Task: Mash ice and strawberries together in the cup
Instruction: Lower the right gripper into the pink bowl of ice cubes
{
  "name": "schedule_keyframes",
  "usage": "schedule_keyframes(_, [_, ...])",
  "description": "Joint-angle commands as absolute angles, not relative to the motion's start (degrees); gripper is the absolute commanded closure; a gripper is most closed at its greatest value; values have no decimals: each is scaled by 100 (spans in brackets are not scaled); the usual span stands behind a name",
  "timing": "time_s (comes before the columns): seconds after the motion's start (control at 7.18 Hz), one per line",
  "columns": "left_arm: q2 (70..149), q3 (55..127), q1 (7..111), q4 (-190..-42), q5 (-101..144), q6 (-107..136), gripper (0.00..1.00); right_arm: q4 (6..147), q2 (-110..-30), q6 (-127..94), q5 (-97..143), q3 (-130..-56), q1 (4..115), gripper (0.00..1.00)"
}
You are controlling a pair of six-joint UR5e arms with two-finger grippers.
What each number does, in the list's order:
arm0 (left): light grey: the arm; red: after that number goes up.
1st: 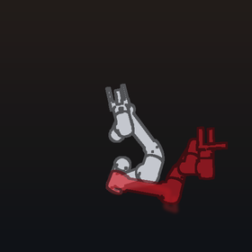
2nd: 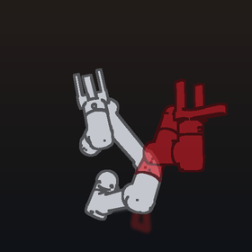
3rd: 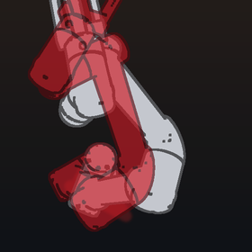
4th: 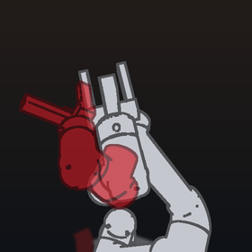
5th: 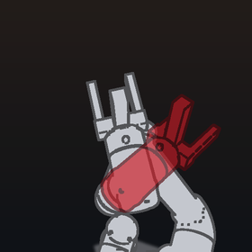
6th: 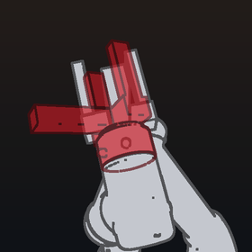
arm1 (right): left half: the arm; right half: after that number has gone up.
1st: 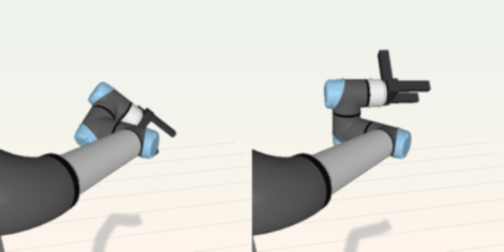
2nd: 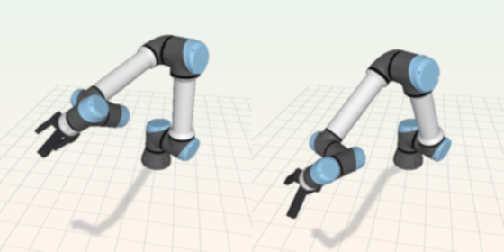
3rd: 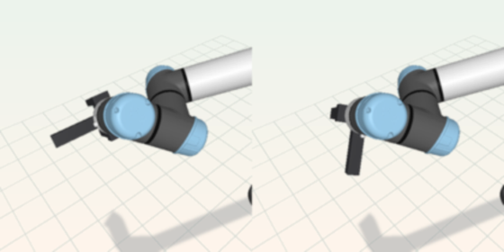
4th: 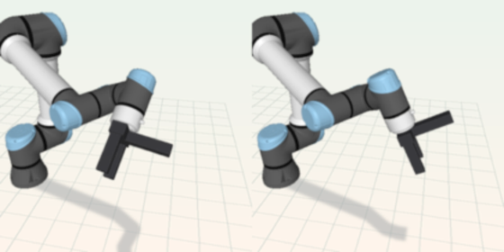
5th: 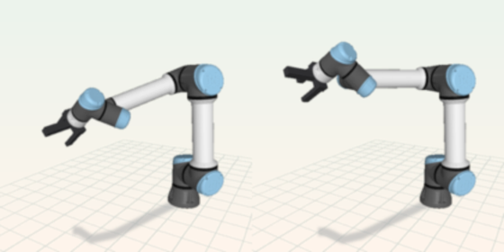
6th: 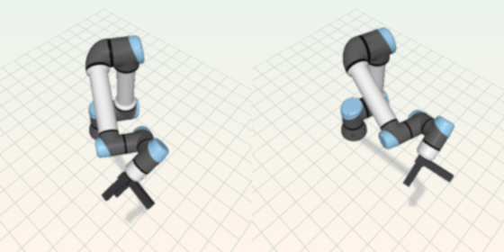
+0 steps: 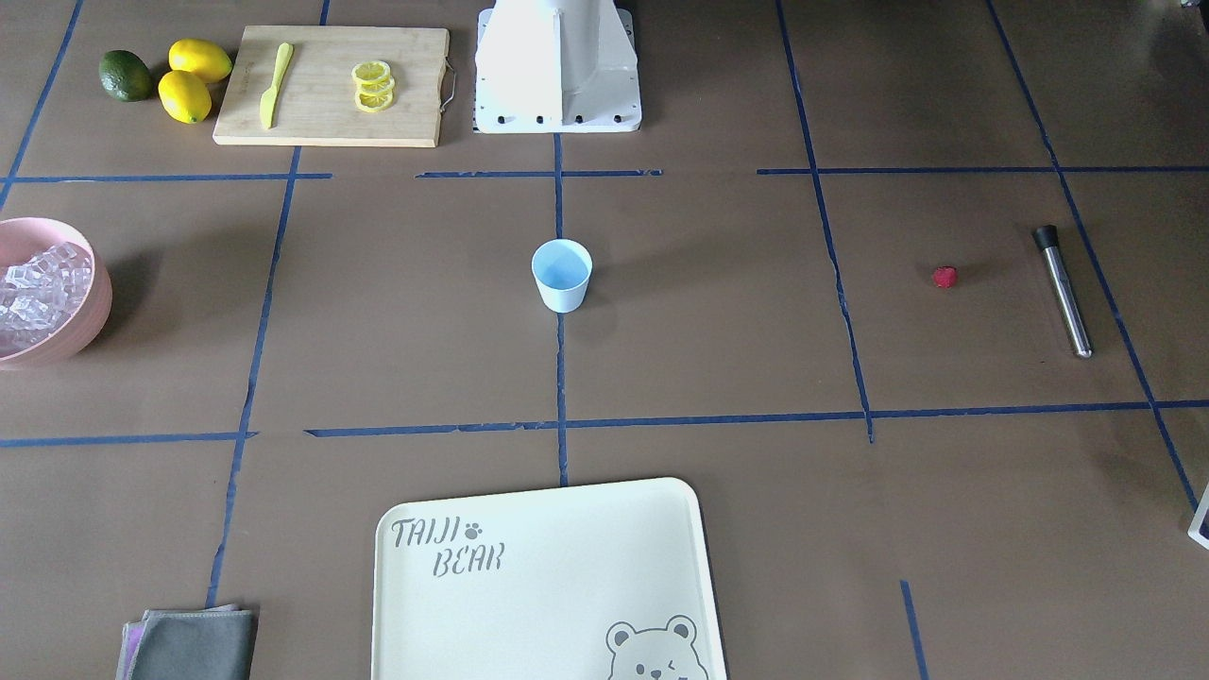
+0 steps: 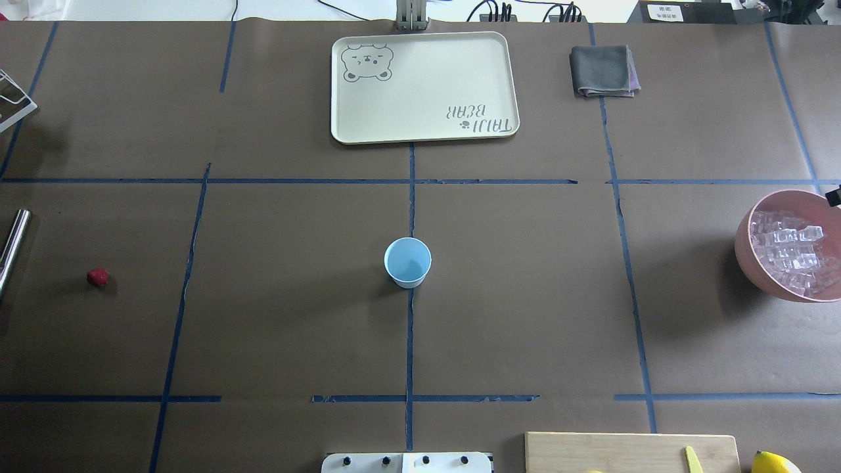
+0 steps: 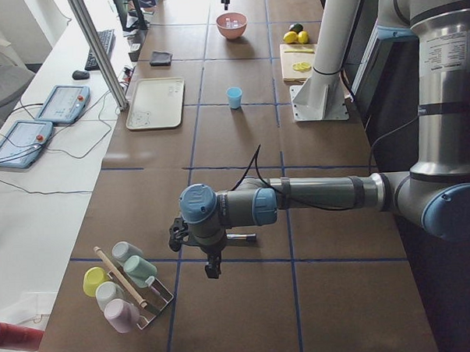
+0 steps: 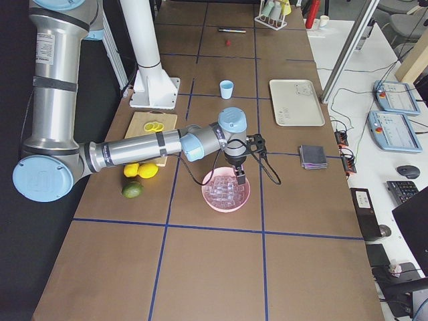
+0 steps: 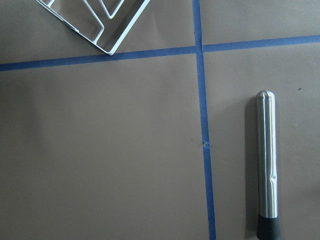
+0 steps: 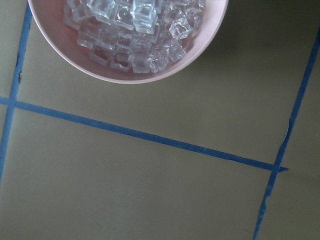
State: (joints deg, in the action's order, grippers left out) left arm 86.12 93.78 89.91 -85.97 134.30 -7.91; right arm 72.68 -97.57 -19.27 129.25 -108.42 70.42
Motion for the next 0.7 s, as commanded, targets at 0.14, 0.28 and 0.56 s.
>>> schedule_keyframes(0.14, [8604,9369,8991,-8613,13430,-791,0,7102,-9738,-2110,12700,-10583,6558,17])
schedule_keyframes(0.28, [8604,9360,8991,-8613,13430,-791,0,7093,-9738,-2075,12700,-10478,6470,21])
schedule_keyframes(0.56, [8604,9360,8991,-8613,13430,-791,0,7101,-9729,-2013,12630,-10380,6320,32])
